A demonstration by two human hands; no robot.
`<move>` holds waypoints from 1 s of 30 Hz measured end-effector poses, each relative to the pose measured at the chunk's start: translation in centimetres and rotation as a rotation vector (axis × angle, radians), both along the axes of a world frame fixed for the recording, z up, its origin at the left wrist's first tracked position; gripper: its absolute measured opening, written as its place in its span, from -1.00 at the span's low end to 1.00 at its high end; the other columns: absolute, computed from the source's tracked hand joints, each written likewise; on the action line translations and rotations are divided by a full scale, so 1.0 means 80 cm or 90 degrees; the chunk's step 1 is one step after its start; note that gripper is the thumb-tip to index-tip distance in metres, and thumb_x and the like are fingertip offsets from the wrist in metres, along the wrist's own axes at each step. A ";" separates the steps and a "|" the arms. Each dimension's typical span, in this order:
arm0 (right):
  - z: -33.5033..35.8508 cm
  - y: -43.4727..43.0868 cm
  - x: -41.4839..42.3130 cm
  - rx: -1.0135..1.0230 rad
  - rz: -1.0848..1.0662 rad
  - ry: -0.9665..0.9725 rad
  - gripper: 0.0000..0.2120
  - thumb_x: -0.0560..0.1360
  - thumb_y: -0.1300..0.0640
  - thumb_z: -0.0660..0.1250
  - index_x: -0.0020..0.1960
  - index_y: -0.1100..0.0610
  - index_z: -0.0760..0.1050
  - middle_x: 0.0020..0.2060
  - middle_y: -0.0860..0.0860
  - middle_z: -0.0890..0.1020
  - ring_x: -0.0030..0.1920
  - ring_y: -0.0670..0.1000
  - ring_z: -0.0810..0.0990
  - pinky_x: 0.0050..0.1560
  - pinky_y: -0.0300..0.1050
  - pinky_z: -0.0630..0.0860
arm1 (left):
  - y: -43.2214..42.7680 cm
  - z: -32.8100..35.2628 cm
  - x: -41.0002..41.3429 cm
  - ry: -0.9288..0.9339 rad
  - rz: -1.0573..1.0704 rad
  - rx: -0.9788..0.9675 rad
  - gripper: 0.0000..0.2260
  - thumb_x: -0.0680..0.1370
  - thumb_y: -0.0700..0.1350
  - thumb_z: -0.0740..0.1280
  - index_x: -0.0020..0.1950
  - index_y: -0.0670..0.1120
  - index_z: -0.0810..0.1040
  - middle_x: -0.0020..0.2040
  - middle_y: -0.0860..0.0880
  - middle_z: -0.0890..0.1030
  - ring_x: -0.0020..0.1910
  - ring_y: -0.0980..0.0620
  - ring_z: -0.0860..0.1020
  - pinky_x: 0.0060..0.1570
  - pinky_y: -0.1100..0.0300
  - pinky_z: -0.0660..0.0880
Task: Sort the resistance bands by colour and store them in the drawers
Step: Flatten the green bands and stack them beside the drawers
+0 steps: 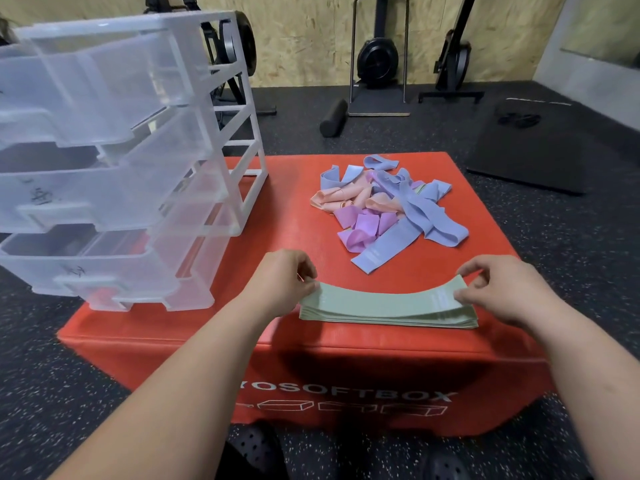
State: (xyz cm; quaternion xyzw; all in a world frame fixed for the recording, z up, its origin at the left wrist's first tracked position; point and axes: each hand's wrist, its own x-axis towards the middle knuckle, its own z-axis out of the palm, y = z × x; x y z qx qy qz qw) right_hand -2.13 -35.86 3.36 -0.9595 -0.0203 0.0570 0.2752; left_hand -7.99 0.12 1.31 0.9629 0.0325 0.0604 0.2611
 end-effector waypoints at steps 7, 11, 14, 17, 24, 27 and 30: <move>-0.010 -0.002 0.009 -0.092 0.006 0.001 -0.75 0.30 0.07 0.62 -0.09 -0.08 0.63 -0.35 -0.12 0.69 -0.21 -0.07 0.66 -0.13 -0.10 0.56 | -0.001 -0.013 0.007 0.016 -0.032 0.075 -0.91 0.47 -0.10 0.53 -0.04 0.02 0.71 -0.14 0.10 0.70 -0.16 0.11 0.63 -0.19 0.31 0.45; -0.014 -0.009 0.015 -0.131 0.020 0.007 -0.66 0.25 -0.05 0.65 -0.03 -0.12 0.63 -0.23 -0.12 0.64 -0.12 -0.02 0.63 -0.01 -0.05 0.56 | 0.003 -0.014 0.010 0.011 -0.065 0.134 -0.89 0.51 0.00 0.50 0.02 0.08 0.69 -0.07 0.14 0.70 -0.02 0.05 0.61 -0.03 0.11 0.55; -0.012 -0.015 0.015 -0.117 0.083 0.005 -0.52 0.28 -0.09 0.68 0.14 -0.15 0.62 -0.03 -0.14 0.64 -0.03 -0.05 0.62 0.03 -0.10 0.48 | 0.009 -0.009 0.008 -0.007 -0.089 0.110 -0.80 0.53 0.09 0.50 0.13 0.10 0.67 -0.01 0.18 0.67 0.04 0.08 0.58 0.08 0.05 0.56; -0.013 -0.018 0.012 -0.154 0.227 0.013 -0.27 0.25 -0.09 0.70 0.37 -0.16 0.53 0.26 -0.22 0.55 0.23 -0.07 0.58 0.24 -0.15 0.45 | 0.014 -0.006 0.002 0.067 -0.170 0.103 -0.49 0.45 0.18 0.58 0.36 0.09 0.61 0.22 0.17 0.63 0.16 0.12 0.58 0.19 0.11 0.53; -0.025 -0.017 0.010 -0.214 0.302 -0.024 -0.40 0.29 -0.02 0.68 0.29 -0.18 0.61 0.20 -0.24 0.66 0.20 -0.09 0.60 0.23 -0.16 0.47 | 0.007 -0.010 -0.002 0.098 -0.216 0.199 -0.45 0.38 0.07 0.63 0.34 0.02 0.64 0.16 0.06 0.64 0.09 0.00 0.58 0.09 0.07 0.51; -0.026 -0.020 0.008 -0.208 0.302 -0.022 -0.40 0.30 -0.04 0.67 0.30 -0.19 0.59 0.20 -0.24 0.64 0.23 -0.09 0.58 0.25 -0.13 0.46 | 0.007 -0.010 -0.004 0.095 -0.213 0.195 -0.43 0.36 0.12 0.62 0.34 0.04 0.63 0.16 0.07 0.64 0.10 0.01 0.59 0.11 0.02 0.54; -0.027 -0.022 0.006 -0.203 0.307 -0.019 -0.37 0.30 -0.04 0.67 0.33 -0.18 0.57 0.22 -0.24 0.62 0.27 -0.08 0.56 0.29 -0.13 0.44 | 0.009 -0.011 -0.006 0.095 -0.207 0.172 -0.36 0.35 0.20 0.61 0.39 0.06 0.60 0.19 0.11 0.61 0.11 0.05 0.57 0.12 0.04 0.54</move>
